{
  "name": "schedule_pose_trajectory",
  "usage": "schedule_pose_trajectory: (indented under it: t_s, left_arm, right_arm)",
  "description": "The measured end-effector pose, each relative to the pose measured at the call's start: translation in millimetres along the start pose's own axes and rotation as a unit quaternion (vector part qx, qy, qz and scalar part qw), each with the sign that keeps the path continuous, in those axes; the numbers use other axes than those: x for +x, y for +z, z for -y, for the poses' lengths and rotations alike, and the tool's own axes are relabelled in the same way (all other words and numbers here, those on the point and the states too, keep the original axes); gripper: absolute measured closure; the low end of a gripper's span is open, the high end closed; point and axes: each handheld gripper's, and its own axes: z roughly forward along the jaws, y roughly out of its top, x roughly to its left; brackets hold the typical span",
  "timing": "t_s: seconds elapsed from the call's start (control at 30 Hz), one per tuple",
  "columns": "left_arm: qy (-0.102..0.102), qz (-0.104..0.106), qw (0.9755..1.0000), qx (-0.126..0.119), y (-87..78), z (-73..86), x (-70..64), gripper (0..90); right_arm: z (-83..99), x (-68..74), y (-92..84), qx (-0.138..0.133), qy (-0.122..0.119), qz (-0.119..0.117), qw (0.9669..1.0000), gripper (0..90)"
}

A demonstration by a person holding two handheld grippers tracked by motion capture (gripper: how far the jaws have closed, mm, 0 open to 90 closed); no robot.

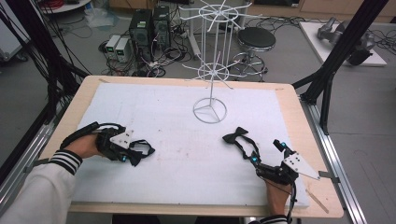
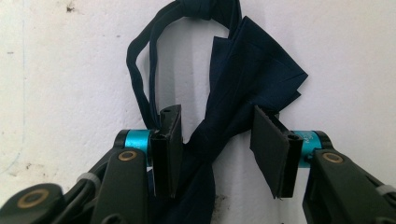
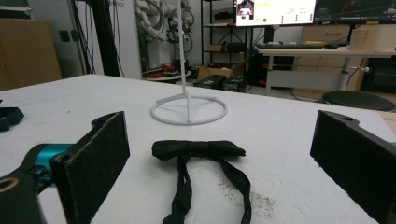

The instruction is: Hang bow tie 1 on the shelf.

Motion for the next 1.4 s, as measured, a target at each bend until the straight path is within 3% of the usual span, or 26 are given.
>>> schedule_pose_trajectory:
  t_s: [0.3, 0.57, 1.17, 1.4]
  left_arm:
    - [-0.028, 0.005, 0.9995, -0.01, 0.1, 2.8, 3.7, 63.4]
    - [-0.045, 0.001, 0.999, 0.0, 0.6, 2.4, 3.5, 74.7]
    - [-0.068, -0.017, 0.9974, -0.017, -1.1, 2.7, 0.5, 75.7]
    - [-0.086, -0.03, 0.9945, -0.051, -8.7, 2.7, 1.8, 75.7]
  right_arm:
    - [0.0, -0.1, 0.1, -0.001, 0.0, 0.0, 1.0, 3.8]
    - [0.0, -0.2, 0.0, -0.001, 0.0, 0.0, 1.0, 3.8]
    - [0.0, -0.3, 0.2, -0.003, 0.0, 0.0, 1.0, 3.8]
    - [0.1, -0.4, 0.2, -0.003, 0.0, 0.0, 1.0, 3.8]
